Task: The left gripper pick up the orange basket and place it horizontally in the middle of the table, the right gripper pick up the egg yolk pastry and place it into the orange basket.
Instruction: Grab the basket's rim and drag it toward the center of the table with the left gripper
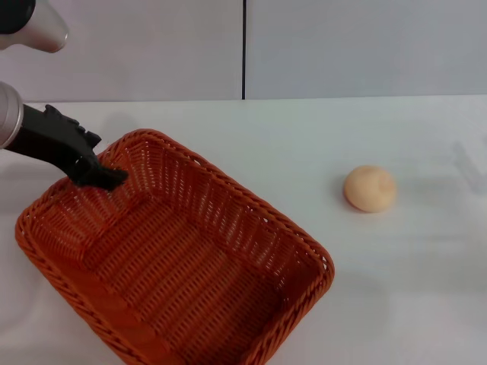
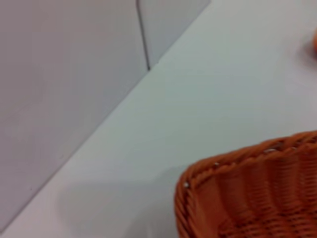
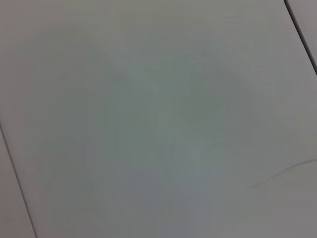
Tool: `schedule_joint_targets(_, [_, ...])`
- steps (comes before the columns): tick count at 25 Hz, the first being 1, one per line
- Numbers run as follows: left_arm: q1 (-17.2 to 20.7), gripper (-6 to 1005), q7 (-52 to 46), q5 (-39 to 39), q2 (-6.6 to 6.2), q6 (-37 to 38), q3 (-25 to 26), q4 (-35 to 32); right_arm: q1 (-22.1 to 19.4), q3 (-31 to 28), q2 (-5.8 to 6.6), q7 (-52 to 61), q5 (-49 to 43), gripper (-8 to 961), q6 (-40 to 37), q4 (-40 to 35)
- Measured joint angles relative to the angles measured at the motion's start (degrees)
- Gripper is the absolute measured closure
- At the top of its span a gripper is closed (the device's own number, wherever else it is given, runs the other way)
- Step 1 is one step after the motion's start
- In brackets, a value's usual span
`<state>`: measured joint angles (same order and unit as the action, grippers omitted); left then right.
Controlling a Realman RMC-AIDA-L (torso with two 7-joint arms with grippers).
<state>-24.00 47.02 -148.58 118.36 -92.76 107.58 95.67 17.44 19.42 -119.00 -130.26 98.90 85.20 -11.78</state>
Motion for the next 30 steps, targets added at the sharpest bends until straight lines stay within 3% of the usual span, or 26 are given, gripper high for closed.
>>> schedule_joint_targets(8, [-1.02,302,0.32,-6.59,-0.16,4.13,-3.65,-3.92,0.46,0.02,0.06,0.00,-0.06,300,-0.22,0.00])
schedule_joint_targets(18, [-4.02,303,0.90,-12.49,-0.31,5.27,-4.01,-8.80,0.54,0.00,0.05,0.00,0.17,299,-1.07,0.00])
schedule_joint_targets(30, [-8.88,306,-0.30,-16.67,-0.19,-3.26,-4.52,-12.06,1.39,0.00,0.00,0.01,0.32,298,-1.28,0.14])
